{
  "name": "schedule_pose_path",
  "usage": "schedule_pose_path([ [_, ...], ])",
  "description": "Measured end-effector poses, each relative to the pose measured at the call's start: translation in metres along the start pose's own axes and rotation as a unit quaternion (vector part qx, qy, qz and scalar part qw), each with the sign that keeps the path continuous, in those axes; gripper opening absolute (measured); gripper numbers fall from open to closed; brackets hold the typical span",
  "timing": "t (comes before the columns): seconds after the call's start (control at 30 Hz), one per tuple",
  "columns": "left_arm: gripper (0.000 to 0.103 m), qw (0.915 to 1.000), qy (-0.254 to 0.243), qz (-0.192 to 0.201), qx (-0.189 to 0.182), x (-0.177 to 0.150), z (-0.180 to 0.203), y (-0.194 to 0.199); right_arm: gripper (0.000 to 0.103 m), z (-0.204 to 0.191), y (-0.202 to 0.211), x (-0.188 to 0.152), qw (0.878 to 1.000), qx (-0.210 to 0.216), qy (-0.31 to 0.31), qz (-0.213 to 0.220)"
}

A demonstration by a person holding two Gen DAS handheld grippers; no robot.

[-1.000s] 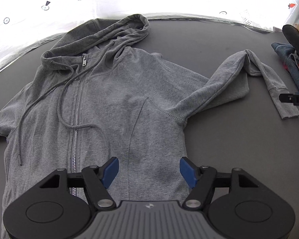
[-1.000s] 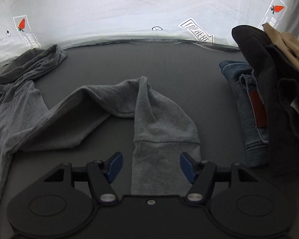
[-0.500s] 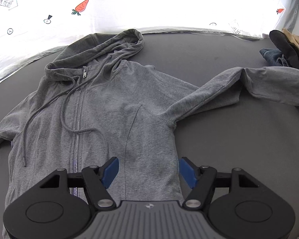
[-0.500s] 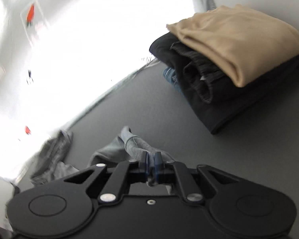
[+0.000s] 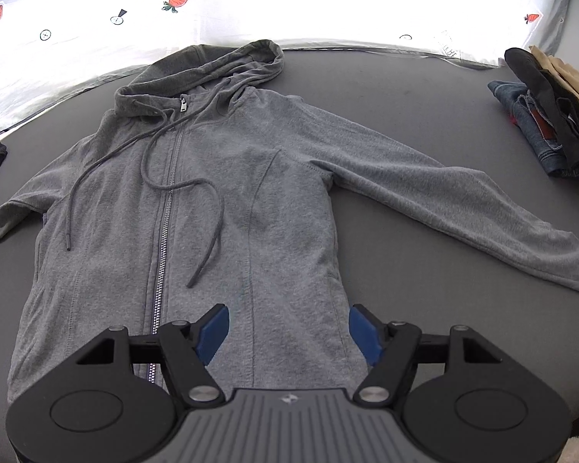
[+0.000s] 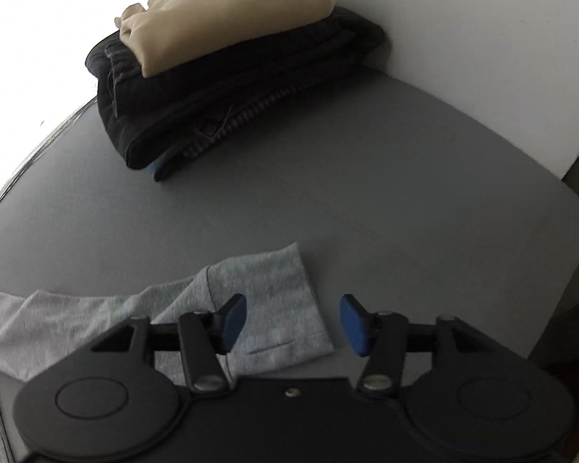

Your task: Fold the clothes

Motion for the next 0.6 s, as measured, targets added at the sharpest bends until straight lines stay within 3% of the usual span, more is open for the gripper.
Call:
schedule_pose_path([
  [0.07, 0.07, 1.0, 0.001, -0.001, 0.002, -0.006, -0.002, 0.004, 0.063, -0.001, -0.012, -0.016, 1.0, -0.014, 0.018, -0.001],
  [0.17, 0.07, 1.0, 0.004, -0.003, 0.005, -0.016, -0.005, 0.009, 0.061, -0.003, -0.028, -0.031, 0.999, -0.031, 0.02, 0.011],
  [0.2, 0.07, 1.0, 0.004, -0.003, 0.006, -0.019, -0.006, 0.011, 0.052, -0.006, -0.028, -0.033, 0.999, -0.025, 0.023, 0.022],
  [0.23, 0.07, 1.0, 0.005, -0.004, 0.007, -0.022, -0.007, 0.013, 0.018, -0.011, -0.027, -0.035, 0.999, -0.013, 0.036, 0.032],
  [0.27, 0.07, 0.9999, 0.006, -0.004, 0.008, -0.025, -0.008, 0.015, 0.007, -0.016, -0.025, -0.038, 0.998, -0.008, 0.05, 0.037],
  [0.37, 0.07, 0.9999, 0.008, -0.006, 0.011, -0.035, -0.011, 0.021, 0.007, -0.02, -0.008, -0.041, 0.995, -0.033, 0.076, 0.052],
  [0.47, 0.07, 0.9998, 0.01, -0.007, 0.014, -0.045, -0.013, 0.027, 0.007, 0.0, 0.01, -0.042, 0.996, -0.053, 0.046, 0.057],
  [0.6, 0.07, 0.9987, 0.041, -0.01, 0.03, -0.061, -0.057, 0.025, 0.012, 0.008, 0.006, -0.054, 0.996, -0.076, 0.029, 0.032],
])
Point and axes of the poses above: each gripper's, at about its wrist camera, not at the fingertips, and y roughly against the way its jaws point, z to its right, x to its top, the point moved 5 cm from there along -y, roughly the way its jaws point, and after that the axes turned 6 degrees about -y, right-handed, at the moved point
